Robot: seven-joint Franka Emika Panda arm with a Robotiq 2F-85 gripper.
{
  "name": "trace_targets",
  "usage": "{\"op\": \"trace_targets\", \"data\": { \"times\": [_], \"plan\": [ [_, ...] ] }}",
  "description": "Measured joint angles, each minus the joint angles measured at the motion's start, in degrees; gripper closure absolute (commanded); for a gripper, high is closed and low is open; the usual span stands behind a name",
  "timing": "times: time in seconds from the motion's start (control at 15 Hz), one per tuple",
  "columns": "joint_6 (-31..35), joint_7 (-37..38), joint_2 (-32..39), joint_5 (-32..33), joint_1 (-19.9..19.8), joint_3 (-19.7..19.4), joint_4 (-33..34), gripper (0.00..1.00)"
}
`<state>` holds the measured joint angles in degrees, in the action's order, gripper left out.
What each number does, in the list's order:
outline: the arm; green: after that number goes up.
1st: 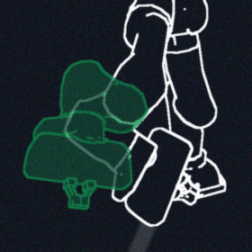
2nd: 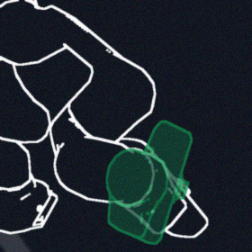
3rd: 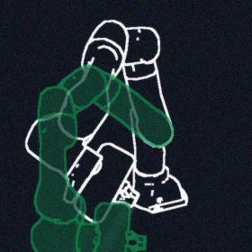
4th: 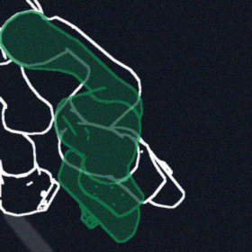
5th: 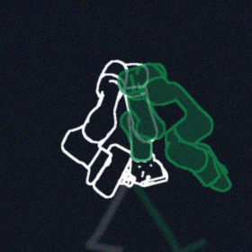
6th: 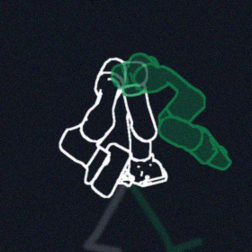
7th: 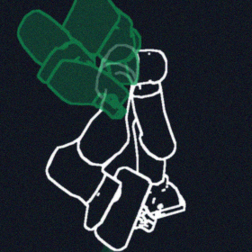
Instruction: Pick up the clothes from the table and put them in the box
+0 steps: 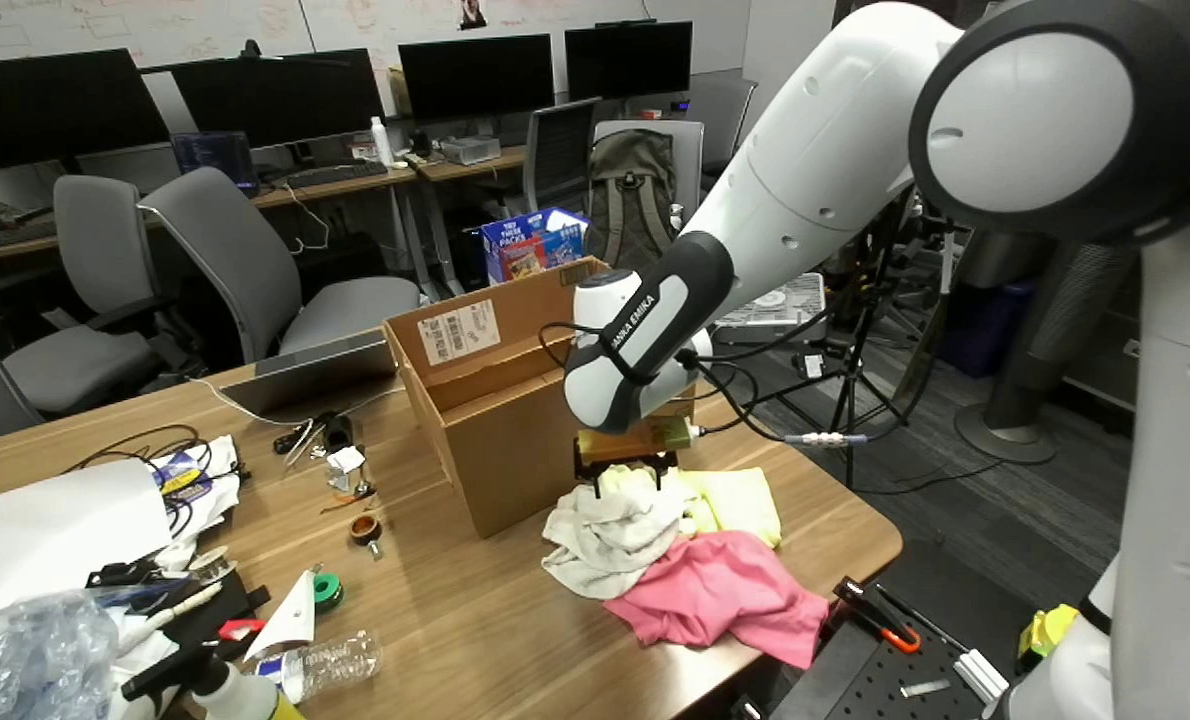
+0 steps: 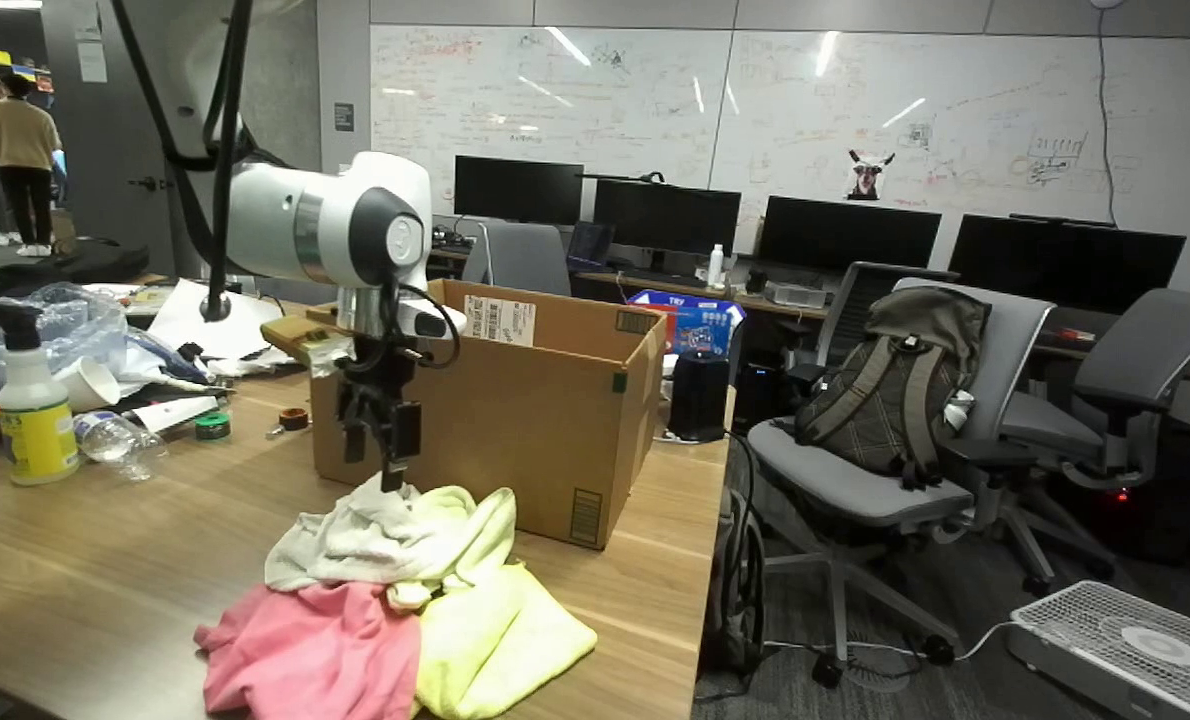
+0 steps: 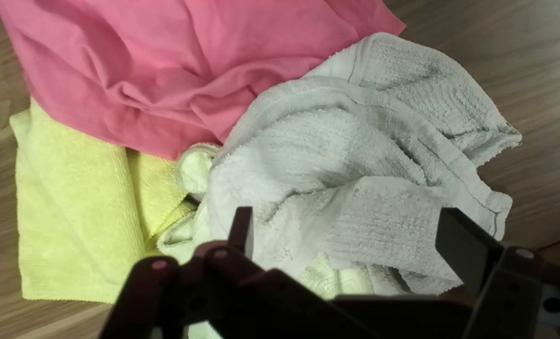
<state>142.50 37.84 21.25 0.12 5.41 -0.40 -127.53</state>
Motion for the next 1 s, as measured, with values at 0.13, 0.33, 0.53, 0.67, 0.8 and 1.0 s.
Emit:
{"op": "trace_targets", "data": {
  "times": [0.13, 0.33, 0.53, 0.67, 0.8, 1.0],
  "plan": [
    [0.5, -0.8, 1.3, -1.0, 0.0, 0.0, 0.5, 0.00],
    [0.8, -1.7, 3.2, -1.9, -0.1, -0.2, 1.1, 0.00],
    [1.0, -2.3, 5.2, -1.9, -0.1, -0.7, 1.9, 0.00],
    [1.1, -2.8, 6.6, -1.9, -0.1, -1.2, 2.7, 0.00],
    [1.1, -3.3, 8.2, -1.9, -0.1, -1.8, 3.7, 0.00],
    [1.1, -4.6, 10.5, -1.9, -0.1, -2.3, 5.2, 0.00]
  ]
}}
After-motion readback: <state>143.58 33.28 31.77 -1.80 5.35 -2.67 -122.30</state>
